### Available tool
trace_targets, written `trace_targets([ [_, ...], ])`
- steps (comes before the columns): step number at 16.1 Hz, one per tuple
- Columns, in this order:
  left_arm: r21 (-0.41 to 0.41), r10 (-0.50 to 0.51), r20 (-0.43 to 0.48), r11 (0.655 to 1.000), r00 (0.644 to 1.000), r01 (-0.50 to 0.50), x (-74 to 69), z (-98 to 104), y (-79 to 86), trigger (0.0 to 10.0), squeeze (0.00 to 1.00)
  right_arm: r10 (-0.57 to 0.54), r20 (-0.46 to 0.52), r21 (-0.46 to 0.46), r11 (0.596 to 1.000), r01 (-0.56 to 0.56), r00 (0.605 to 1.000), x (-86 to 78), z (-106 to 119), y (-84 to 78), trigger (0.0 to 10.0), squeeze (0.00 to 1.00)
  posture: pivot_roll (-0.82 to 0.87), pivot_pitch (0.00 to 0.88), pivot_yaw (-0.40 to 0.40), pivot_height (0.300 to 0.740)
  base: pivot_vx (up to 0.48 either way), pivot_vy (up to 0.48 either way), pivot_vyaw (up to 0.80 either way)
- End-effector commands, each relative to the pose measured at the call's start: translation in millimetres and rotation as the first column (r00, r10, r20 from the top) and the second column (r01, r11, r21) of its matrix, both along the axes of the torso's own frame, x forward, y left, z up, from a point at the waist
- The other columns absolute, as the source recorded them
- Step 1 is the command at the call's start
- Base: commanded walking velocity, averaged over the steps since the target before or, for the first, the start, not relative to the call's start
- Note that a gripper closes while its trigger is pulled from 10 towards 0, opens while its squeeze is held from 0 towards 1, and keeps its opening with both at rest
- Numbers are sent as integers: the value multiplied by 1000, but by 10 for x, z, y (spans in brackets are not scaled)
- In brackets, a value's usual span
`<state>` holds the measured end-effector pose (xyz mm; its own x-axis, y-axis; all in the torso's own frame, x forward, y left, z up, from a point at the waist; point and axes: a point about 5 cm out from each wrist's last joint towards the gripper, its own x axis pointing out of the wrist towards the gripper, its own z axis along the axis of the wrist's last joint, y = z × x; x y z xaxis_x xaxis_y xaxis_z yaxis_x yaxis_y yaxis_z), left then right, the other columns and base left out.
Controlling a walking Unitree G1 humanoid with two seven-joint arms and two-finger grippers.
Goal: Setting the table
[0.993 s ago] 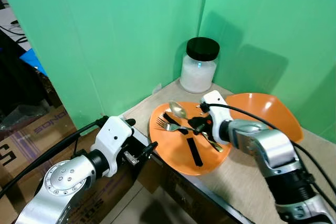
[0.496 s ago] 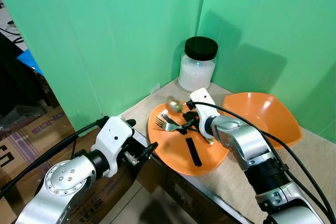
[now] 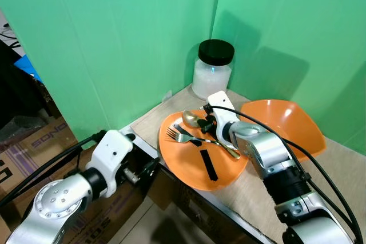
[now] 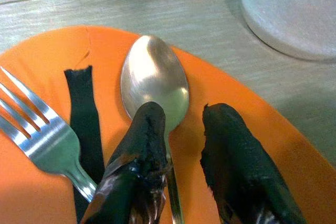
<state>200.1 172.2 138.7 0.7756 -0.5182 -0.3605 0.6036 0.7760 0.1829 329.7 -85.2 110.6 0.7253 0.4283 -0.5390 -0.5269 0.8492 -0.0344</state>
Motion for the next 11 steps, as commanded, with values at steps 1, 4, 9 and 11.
trace_targets([
  [1, 9, 1, 18, 1000, 1000, -1, -7, 44, 24, 10000, 863, -7, 9, 7, 1000, 7, 1000, 45, 25, -1, 10000, 1000, 14, 30, -43, 740, 0, 0, 0],
  [4, 7, -4, 15, 1000, 1000, 4, -16, 36, 39, 10000, 863, -16, -15, -19, 1000, 15, 1000, 92, -22, -8, 10000, 1000, 15, 29, -43, 740, 0, 0, 0],
  [9, 5, -19, 14, 1000, 1000, 19, -12, 25, 29, 10000, 863, -49, -91, -38, 998, 46, 995, 169, -39, -165, 10000, 0, 13, 21, -40, 740, 0, 0, 0],
  [11, 5, -23, 16, 1000, 1000, 23, -8, 27, 23, 10000, 863, -36, -111, -45, 998, 32, 993, 164, -54, -175, 10000, 0, 13, 18, -39, 740, 0, 0, 0],
])
